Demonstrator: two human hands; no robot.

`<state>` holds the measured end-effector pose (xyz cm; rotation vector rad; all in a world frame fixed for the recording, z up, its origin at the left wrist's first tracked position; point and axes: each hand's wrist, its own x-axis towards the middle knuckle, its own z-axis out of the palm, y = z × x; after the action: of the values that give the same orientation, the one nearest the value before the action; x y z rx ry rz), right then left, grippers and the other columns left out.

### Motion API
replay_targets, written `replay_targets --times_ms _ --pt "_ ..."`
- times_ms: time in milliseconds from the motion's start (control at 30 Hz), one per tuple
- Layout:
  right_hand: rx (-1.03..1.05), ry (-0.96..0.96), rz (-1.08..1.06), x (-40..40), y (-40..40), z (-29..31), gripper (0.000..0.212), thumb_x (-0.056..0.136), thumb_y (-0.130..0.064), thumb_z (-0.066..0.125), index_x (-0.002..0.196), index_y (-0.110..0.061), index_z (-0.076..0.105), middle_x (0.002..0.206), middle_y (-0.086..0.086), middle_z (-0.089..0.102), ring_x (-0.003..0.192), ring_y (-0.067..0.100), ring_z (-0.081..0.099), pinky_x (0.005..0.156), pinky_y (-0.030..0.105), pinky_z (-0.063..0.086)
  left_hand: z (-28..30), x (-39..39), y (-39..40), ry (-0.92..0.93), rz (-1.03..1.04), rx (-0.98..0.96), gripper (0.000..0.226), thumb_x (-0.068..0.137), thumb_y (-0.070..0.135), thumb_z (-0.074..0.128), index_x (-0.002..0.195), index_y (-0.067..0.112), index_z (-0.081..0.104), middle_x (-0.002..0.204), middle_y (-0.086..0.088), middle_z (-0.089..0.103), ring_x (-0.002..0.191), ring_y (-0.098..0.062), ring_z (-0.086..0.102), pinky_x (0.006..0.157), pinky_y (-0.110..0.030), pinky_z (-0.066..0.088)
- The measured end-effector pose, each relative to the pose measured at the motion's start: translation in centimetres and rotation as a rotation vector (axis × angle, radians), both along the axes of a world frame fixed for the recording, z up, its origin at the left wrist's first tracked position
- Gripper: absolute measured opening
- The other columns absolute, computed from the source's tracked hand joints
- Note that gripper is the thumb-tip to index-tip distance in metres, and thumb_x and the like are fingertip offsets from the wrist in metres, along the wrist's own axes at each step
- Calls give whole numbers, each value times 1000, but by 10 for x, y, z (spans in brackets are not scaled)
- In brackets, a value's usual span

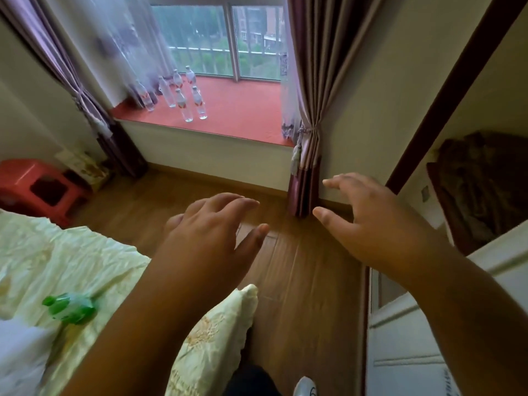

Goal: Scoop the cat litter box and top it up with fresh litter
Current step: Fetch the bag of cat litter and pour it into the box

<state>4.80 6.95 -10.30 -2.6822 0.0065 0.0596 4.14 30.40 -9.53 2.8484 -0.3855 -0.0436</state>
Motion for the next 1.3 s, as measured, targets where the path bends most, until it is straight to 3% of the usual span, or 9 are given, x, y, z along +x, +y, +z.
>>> replay_targets --times_ms 233,400,767,1000,1167,1300 --pt "-33 53 14 75 -34 -6 56 95 -55 51 147 -38 37 153 -13 37 138 13 39 108 44 43 -9 89 -35 21 1 -23 54 95 69 29 144 48 37 153 20 39 144 -10 31 112 -41 30" --pt "-78 44 6 153 -44 -6 57 95 -57 51 146 -37 39 151 -14 39 136 14 41 107 45 43 -15 172 -50 9 17 -96 54 94 69 25 142 49 39 150 20 41 143 -10 32 113 -44 30" --pt "-129 -12 102 364 -6 15 55 95 -55 52 145 -36 41 149 -15 40 135 11 40 110 43 40 1 373 -29 44 113 -132 57 92 67 29 146 47 34 153 18 37 142 -10 31 114 -45 31" --pt "-85 18 294 470 46 14 60 93 -61 50 147 -39 36 150 -16 39 133 11 45 108 45 46 0 436 21 24 299 -140 56 92 65 28 144 47 38 150 22 40 140 -7 34 112 -42 30" --pt "-104 8 527 548 97 12 60 95 -61 47 150 -41 31 156 -18 30 140 12 36 115 39 37 -4 472 56 -26 514 -115 50 95 63 35 141 46 43 146 23 44 137 -7 36 107 -40 32" --pt "-94 -20 733 611 130 11 58 95 -63 45 148 -42 32 156 -18 30 140 13 38 113 39 39 4 500 69 -76 712 -87 48 95 62 38 139 45 47 143 23 47 135 -9 40 106 -43 35"
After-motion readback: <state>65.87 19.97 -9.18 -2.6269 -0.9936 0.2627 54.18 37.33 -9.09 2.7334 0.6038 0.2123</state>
